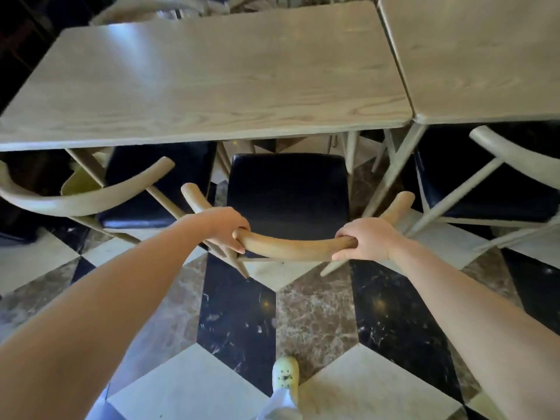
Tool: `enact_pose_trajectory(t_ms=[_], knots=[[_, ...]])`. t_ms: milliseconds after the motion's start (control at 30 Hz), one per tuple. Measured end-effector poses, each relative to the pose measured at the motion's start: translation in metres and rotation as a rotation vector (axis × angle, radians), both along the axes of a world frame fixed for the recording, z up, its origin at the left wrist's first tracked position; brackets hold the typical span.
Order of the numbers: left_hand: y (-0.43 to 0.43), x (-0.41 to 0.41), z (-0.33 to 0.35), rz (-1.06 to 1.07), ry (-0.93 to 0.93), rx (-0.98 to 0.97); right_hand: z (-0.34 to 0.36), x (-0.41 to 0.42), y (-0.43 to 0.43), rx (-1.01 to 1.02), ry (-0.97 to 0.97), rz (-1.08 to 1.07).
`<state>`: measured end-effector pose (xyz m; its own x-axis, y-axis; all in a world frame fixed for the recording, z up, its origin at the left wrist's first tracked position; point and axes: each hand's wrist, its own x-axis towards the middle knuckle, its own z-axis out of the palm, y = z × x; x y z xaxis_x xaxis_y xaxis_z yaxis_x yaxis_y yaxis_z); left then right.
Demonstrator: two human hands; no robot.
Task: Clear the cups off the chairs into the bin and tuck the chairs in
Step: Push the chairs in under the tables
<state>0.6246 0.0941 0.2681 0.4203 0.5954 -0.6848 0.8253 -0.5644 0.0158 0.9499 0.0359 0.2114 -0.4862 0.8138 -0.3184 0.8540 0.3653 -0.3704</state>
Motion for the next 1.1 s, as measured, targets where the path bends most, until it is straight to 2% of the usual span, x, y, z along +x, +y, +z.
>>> enact_pose_trajectory(t_ms=[233, 467, 867, 1100], knots=[[0.056, -0.011, -0.003, -0.012, -0.029, -0.001, -0.002, -0.008, 0.049, -0.002, 0.032, -0.058], [0.091, -0.022, -0.019, 0.031, -0.091, -0.01, 0.0, -0.016, 0.086, 0.034, -0.016, -0.03], [0.122, -0.032, -0.038, 0.036, -0.177, -0.01, 0.0, -0.021, 0.128, 0.032, -0.063, -0.027], [0.131, -0.032, -0.041, -0.008, -0.147, -0.006, 0.001, -0.022, 0.133, 0.033, -0.102, 0.003]])
